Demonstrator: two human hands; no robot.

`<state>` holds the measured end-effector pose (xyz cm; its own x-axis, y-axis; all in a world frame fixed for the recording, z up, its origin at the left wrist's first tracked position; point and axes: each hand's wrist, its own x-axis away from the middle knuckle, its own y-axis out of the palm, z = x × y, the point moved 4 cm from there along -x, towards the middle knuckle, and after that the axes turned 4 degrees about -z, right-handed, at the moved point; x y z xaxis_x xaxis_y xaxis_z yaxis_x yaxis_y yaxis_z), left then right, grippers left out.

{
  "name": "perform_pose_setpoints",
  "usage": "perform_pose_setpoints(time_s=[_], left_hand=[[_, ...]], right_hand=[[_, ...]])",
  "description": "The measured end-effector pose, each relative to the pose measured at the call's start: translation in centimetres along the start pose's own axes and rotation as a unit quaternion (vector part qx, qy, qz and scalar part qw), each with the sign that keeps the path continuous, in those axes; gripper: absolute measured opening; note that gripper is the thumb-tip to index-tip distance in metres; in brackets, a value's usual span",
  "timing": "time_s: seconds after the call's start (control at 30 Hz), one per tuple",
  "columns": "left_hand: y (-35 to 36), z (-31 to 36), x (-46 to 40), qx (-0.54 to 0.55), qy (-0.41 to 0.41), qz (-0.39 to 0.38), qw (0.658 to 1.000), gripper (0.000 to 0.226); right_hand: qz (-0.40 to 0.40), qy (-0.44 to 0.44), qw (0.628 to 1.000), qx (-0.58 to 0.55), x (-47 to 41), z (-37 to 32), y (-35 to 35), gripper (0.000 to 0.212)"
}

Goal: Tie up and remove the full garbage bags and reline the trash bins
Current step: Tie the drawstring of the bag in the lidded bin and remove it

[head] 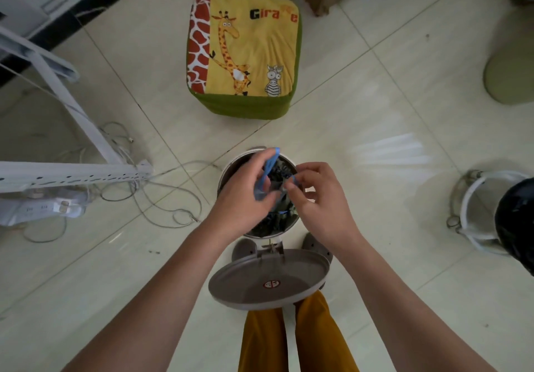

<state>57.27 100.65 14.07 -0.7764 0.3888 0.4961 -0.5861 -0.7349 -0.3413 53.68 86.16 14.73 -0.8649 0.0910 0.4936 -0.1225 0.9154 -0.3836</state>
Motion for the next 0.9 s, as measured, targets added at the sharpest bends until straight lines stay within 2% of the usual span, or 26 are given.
perform_pose_setpoints(time_s=[0.07, 0.2, 0.3, 0.43, 0.5, 0.57, 0.63, 0.77, 0.9], left_hand=[[1.5, -0.7, -0.5, -0.016, 0.004, -0.046, 0.999, 0.058], [2.7, -1.5, -1.7, 0.039, -0.009, -0.079, 0.996, 0.033], [2.6, -1.7, -2.3, 0.004, -0.028, -0.069, 0.997, 0.024], [2.3, -1.4, -2.7, -0.015, -0.044, -0.078, 0.996, 0.023], [2.3, -1.1, -2.9, -0.01, -0.053, -0.084, 0.995, 0.025], [2.2, -1.1, -3.2, -0.019, -0.067, -0.079, 0.994, 0.029], [2.0, -1.5, -3.2, -0.027, -0.086, -0.074, 0.993, 0.033], [1.7, -2.1, -2.9, 0.012, -0.111, -0.084, 0.99, 0.026], [0.9, -2.3, -2.8, 0.036, -0.106, -0.081, 0.99, 0.023]], right_hand=[[-0.023, -0.03, 0.999, 0.036, 0.1, -0.4, 0.1, 0.008], [-0.043, -0.063, 0.993, 0.086, 0.2, -0.8, 0.4, 0.011], [-0.054, -0.039, 0.997, 0.046, -0.4, -0.4, 0.7, 0.011], [0.007, 0.019, 0.999, -0.029, -1.4, 0.8, 0.8, 0.01], [0.024, 0.051, 0.994, -0.089, -1.4, 1.3, 1.5, 0.018], [0.031, 0.066, 0.986, -0.153, -1.4, 1.9, 2.1, 0.037], [0.024, 0.07, 0.984, -0.162, -1.6, 2.6, 2.2, 0.052], [0.005, 0.054, 0.992, -0.115, -2.3, 3.4, 1.9, 0.032], [0.002, 0.051, 0.994, -0.095, -2.4, 3.7, 1.6, 0.03]])
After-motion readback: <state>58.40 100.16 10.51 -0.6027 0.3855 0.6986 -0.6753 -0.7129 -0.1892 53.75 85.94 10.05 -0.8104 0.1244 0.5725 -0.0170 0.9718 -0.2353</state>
